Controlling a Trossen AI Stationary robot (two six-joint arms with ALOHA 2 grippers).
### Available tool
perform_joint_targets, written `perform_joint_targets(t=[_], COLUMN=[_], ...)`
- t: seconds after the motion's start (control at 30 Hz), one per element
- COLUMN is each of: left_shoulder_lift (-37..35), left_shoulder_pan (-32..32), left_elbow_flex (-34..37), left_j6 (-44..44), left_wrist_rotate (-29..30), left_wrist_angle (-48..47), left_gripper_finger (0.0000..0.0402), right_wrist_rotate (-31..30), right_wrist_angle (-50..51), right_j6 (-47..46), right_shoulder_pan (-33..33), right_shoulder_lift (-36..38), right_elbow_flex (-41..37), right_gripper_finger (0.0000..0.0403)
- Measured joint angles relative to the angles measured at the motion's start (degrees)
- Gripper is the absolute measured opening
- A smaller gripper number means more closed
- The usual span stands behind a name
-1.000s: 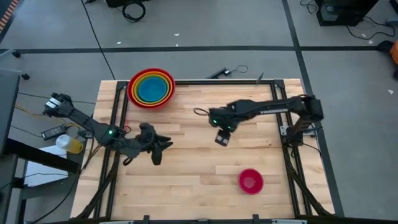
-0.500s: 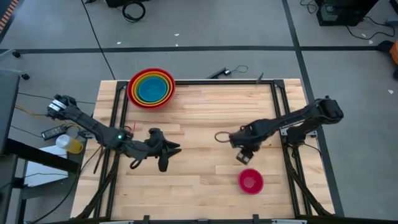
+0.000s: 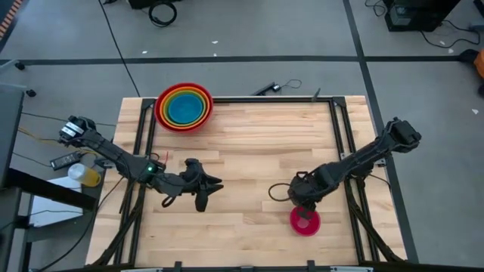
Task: Nest bowls inside each other
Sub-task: Stack the pink bowl into the blue bowl
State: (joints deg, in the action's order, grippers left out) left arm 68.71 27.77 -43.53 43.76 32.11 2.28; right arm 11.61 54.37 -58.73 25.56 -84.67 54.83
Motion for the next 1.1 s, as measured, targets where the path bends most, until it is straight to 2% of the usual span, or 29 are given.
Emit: perform_joint_targets(t=[0.43, 0.53, 0.63, 0.7, 0.83, 1.1], left_shoulder_lift=[0.0, 0.0, -0.3, -1.1, -4.0, -13.4], left_shoulder_pan=[0.1, 0.7, 1.7, 2.7, 3.1, 3.3], left_elbow_flex=[0.0, 0.0, 0.0, 0.0, 0.0, 0.0], left_j6=[-0.5, 0.0, 0.2, 1.9, 7.4, 9.6], left_wrist_rotate=[-0.6, -1.0, -1.1, -1.2, -1.8, 0.5], left_wrist_angle=[-0.4, -0.7, -4.2, -9.2, -18.0, -22.3], left_gripper_finger=[0.0116, 0.0116, 0.0116, 0.0116, 0.0117, 0.0117], right_wrist_rotate=[0.4, 1.5, 0.9, -1.1, -5.9, -20.7], right_wrist_angle=[-6.2, -10.1, -12.9, -14.7, -18.4, -33.4], right_j6=[-3.1, -3.0, -3.0, -2.5, -1.3, 0.6], right_shoulder_pan=[2.1, 2.1, 1.5, 0.6, -2.8, -12.7], right_shoulder_lift=[-8.4, -9.4, -9.7, -9.7, -9.8, -9.9], right_elbow_flex=[0.0, 0.5, 3.1, 5.6, 10.9, 15.5], right_gripper_finger=[0.0161, 0.0116, 0.0034, 0.0021, 0.0028, 0.0021])
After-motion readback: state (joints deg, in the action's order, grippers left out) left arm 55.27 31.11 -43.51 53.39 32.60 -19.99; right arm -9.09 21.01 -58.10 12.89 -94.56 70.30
